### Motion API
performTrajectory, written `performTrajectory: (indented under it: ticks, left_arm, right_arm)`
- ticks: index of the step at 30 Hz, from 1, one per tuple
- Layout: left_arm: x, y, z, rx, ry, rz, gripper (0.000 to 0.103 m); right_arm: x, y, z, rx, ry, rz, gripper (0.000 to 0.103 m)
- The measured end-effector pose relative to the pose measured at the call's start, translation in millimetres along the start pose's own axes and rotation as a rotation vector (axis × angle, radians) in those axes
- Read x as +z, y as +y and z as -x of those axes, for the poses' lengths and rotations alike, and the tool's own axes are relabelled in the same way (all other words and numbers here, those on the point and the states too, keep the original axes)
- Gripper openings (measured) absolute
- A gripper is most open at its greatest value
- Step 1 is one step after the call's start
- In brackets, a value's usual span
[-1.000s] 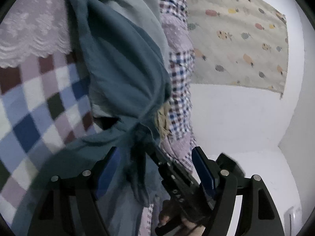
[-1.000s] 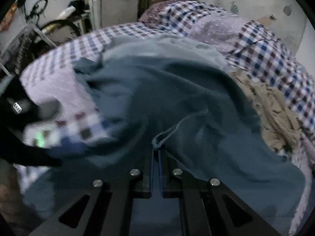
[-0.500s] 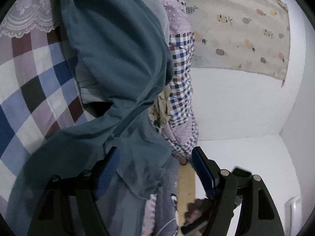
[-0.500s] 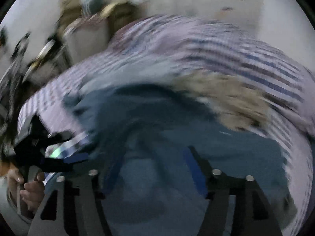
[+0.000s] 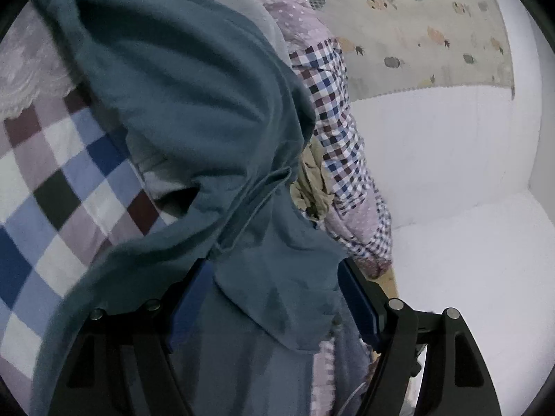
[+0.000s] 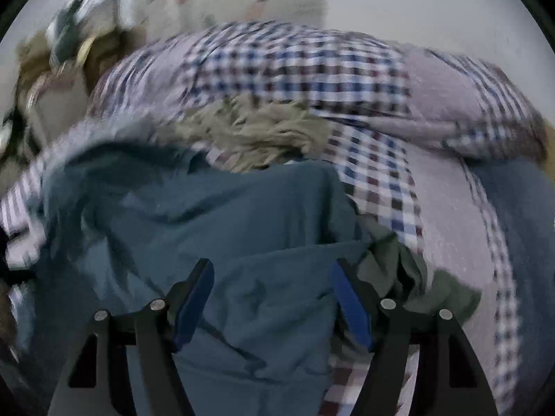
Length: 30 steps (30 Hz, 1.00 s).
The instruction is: Fold clothes
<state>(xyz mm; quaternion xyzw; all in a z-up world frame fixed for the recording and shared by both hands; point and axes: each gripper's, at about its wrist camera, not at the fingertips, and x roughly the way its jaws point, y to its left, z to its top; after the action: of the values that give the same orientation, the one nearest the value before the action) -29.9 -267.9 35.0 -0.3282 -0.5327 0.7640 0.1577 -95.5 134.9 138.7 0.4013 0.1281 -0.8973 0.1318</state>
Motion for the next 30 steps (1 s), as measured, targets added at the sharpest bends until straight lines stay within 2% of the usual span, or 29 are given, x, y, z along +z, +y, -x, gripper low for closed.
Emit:
performTrajectory:
  ticks: [3, 7, 9, 12, 14, 16, 18, 20, 22, 24, 26, 28, 30]
  left_arm:
    - [5.4, -13.5, -2.7, 0.046, 0.01, -0.106, 0.078]
    - [3.4, -29.3, -11.6, 0.161, 0.046, -0.27, 0.078]
    - [-2.3, -37.0, -18.7, 0.246, 0.058, -0.367, 0.078]
    - [-11.0, -46.7, -31.6, 0.339, 0.096, -0.491, 0.072]
    - [-14.7, -47.9, -38.3, 0.391, 0.111, -0.538, 0.069]
    - [-13.3, -43.7, -40.7, 0.425, 0.103, -0.535, 0.062]
    - [-8.8, -38.3, -38.7, 0.425, 0.081, -0.497, 0.044]
    - [-3.9, -32.6, -37.7, 0.415, 0.068, -0.457, 0.04]
    - [-0.9, -28.3, -36.4, 0.415, 0.061, -0.437, 0.028]
    - [1.8, -24.3, -36.1, 0.426, 0.048, -0.412, 0.01]
    - [4.3, -20.8, -35.1, 0.427, 0.037, -0.391, 0.005]
    - [5.8, -17.7, -34.5, 0.421, 0.029, -0.372, 0.004]
    - [5.5, -17.8, -34.0, 0.421, 0.026, -0.375, 0.004]
  right_arm:
    - [6.2, 14.9, -10.8, -0.007, 0.006, 0.118, 0.073]
    - [7.3, 34.4, -25.9, 0.013, 0.028, 0.255, 0.072]
    - [7.2, 42.7, -32.8, 0.028, 0.04, 0.312, 0.072]
    - [6.8, 48.2, -33.8, 0.031, 0.027, 0.343, 0.072]
    - [7.4, 48.3, -34.1, 0.033, 0.021, 0.364, 0.072]
    - [9.4, 46.1, -35.5, 0.029, 0.03, 0.4, 0.072]
    - [11.9, 43.7, -37.2, 0.027, 0.045, 0.447, 0.072]
    - [12.4, 43.8, -37.8, 0.052, 0.078, 0.521, 0.072]
    - [10.5, 46.4, -41.1, 0.079, 0.133, 0.6, 0.071]
    - [7.5, 52.7, -47.9, 0.067, 0.187, 0.685, 0.066]
    - [4.7, 58.8, -55.1, 0.051, 0.233, 0.763, 0.057]
    - [2.1, 64.8, -67.0, 0.034, 0.282, 0.819, 0.049]
    - [-2.6, 72.4, -78.7, 0.027, 0.322, 0.871, 0.047]
